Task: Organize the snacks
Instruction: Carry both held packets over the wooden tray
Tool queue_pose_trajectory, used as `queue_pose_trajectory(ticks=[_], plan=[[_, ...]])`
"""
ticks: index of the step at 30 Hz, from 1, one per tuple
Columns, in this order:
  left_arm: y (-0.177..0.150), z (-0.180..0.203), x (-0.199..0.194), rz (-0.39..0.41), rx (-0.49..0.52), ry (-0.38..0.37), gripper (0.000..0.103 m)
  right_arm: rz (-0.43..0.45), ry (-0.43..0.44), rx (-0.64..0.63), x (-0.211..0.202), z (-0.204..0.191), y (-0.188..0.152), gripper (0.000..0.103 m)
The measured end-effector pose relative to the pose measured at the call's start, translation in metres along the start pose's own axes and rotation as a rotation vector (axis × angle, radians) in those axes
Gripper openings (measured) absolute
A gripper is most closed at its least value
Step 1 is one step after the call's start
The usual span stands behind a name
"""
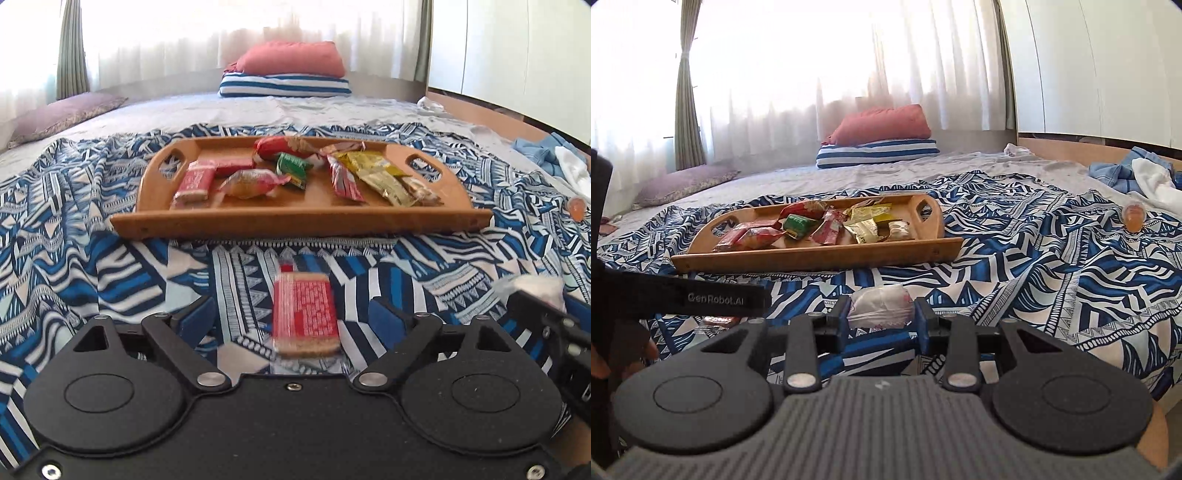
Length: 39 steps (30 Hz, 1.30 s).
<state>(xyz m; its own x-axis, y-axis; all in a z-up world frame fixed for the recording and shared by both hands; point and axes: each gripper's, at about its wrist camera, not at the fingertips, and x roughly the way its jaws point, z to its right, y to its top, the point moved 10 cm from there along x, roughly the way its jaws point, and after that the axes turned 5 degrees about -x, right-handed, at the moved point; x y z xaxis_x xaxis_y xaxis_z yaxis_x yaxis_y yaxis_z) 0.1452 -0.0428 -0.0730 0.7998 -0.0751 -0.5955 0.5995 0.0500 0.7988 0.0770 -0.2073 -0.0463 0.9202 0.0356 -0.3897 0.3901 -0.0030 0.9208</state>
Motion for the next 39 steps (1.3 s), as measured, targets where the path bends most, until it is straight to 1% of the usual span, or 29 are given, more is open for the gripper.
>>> queue_pose_trajectory(ticks=[2, 3, 4, 5, 7, 11, 15, 17, 21, 26, 39], plan=[[0.0, 0.0, -0.002, 0.025, 0.016, 0.016, 0.073, -0.002, -0.006, 0.01, 0.002, 0.003, 0.0, 0.04], [0.0, 0.001, -0.003, 0.032, 0.027, 0.019, 0.054, -0.003, -0.005, 0.013, 0.003, 0.003, 0.0, 0.04], [0.002, 0.003, -0.003, 0.03, 0.033, 0.005, 0.032, -0.002, -0.006, 0.014, 0.003, 0.003, 0.0, 0.04], [0.003, 0.005, -0.005, 0.017, 0.03, -0.005, 0.032, -0.001, -0.007, 0.014, 0.003, 0.003, 0.0, 0.04], [0.006, 0.007, -0.006, 0.004, 0.037, -0.003, 0.031, 0.001, -0.005, 0.012, 0.004, 0.002, 0.0, 0.04], [0.013, 0.008, -0.01, 0.005, 0.057, 0.004, 0.031, 0.008, -0.003, 0.014, 0.006, 0.001, 0.005, 0.04], [0.022, 0.006, -0.014, 0.004, 0.047, -0.008, 0.031, 0.015, -0.004, 0.016, 0.009, 0.0, 0.013, 0.04], [0.028, 0.006, -0.015, 0.015, 0.05, -0.021, 0.031, 0.017, 0.0, 0.014, 0.012, -0.001, 0.017, 0.04], [0.04, 0.003, -0.017, 0.038, 0.065, -0.015, 0.032, 0.028, 0.002, 0.011, 0.017, -0.002, 0.027, 0.04], [0.053, -0.007, -0.013, 0.029, 0.029, -0.003, 0.032, 0.031, 0.01, 0.013, 0.026, -0.004, 0.041, 0.04], [0.095, -0.034, -0.003, 0.053, -0.012, -0.005, 0.031, 0.061, 0.009, -0.023, 0.048, -0.007, 0.082, 0.04]])
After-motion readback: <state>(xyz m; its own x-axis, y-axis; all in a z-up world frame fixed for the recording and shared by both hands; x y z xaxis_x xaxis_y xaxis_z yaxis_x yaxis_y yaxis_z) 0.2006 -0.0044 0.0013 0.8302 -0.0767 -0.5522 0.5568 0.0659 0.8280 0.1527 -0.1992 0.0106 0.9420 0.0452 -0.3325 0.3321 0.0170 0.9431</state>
